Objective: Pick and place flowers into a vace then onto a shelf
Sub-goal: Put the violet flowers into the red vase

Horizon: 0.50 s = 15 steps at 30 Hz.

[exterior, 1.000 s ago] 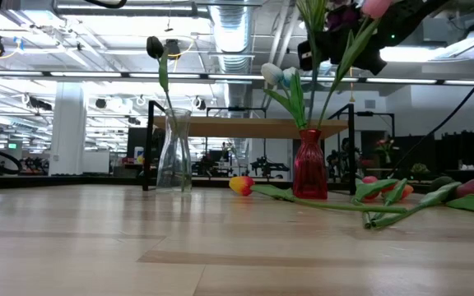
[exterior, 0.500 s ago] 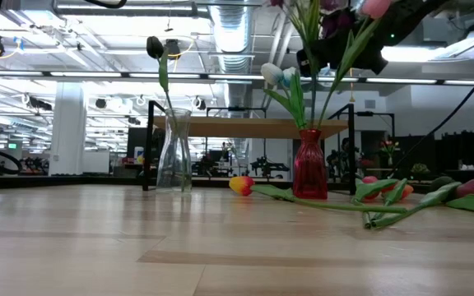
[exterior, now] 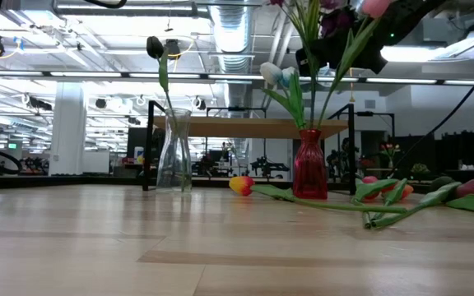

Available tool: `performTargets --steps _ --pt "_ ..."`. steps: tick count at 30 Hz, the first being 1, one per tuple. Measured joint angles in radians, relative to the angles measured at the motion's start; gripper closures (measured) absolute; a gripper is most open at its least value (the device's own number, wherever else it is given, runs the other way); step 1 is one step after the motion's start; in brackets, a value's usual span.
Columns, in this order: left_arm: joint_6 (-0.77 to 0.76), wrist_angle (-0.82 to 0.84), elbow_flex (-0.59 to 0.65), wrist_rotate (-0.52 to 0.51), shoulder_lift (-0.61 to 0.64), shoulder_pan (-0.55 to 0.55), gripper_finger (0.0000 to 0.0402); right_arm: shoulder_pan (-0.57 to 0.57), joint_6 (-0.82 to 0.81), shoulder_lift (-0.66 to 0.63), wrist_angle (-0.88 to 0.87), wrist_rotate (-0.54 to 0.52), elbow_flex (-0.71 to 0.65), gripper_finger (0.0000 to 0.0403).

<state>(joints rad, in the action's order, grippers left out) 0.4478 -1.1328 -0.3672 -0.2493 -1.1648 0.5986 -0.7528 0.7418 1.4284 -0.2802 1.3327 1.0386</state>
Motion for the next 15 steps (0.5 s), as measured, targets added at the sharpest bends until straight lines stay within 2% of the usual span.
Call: performTargets --steps 15 --pt "-0.004 -0.001 0.0 0.0 0.0 0.0 0.0176 0.0 -0.089 -0.002 -0.003 0.001 0.0 0.0344"
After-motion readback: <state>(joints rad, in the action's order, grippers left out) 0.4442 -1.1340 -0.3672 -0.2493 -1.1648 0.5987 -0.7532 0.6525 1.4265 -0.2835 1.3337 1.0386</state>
